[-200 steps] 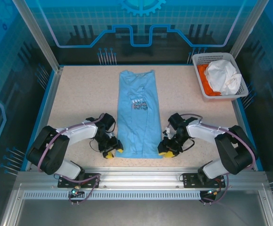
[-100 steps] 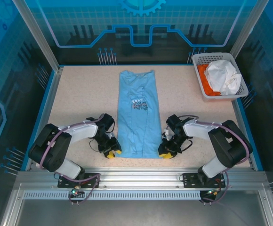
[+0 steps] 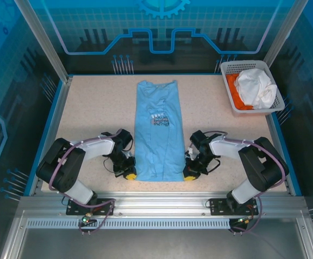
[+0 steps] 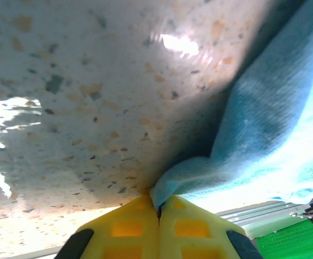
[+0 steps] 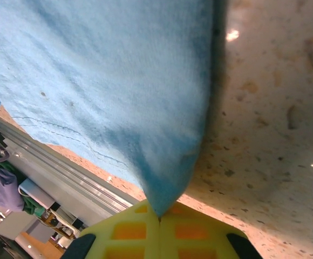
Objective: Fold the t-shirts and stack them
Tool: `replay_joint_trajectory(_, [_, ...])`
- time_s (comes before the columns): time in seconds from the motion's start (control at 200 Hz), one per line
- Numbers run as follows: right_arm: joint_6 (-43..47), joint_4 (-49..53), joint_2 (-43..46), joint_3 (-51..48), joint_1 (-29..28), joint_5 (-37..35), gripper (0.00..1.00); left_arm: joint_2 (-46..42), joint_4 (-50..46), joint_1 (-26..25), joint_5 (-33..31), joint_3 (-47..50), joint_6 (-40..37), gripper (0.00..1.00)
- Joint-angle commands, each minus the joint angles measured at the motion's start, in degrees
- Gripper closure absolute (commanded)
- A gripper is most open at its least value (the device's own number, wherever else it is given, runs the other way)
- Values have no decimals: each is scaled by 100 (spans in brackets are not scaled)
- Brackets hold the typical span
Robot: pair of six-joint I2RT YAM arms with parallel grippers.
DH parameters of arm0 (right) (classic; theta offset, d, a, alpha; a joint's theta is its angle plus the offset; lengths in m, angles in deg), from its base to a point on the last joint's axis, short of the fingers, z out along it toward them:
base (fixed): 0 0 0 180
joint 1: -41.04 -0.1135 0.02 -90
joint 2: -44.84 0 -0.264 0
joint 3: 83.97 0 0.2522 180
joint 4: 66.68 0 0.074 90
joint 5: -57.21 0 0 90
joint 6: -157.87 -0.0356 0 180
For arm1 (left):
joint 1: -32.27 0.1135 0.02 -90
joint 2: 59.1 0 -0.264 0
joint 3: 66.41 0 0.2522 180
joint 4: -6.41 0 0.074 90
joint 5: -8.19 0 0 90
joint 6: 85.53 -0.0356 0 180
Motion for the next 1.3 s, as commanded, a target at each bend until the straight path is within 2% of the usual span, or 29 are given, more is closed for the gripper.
replay_joint_trajectory(0.0, [76,281,31,-118,-81,81,100,-2,232,-41,-98,100,-119,100])
replay_joint_trajectory(0.245, [2,436,494,-410,-115,273,100,-376,18,-105,191,324,12,100])
replay_joint_trajectory(0.68, [169,1012,561,834,319,491,100,-1009,-624,-56,347,-815,-101,100])
replay_joint_trajectory(0.78, [136,1111,579,1030,562,622,100,-1087,-798,148,334,-1161,-156,100])
replay_joint_trajectory(0.975, [67,1289,370,2016,1064,643,100,-948,-857,659,223,-1850,-105,100])
replay_joint_trajectory(1.171, [-104,1444,-247,2851,1482,307,100,-471,-663,1088,-42,-2527,43,100])
replay_joint_trajectory(1.291, [-372,1277,-793,3269,1673,200,100,121,-504,1323,-135,-3017,51,100])
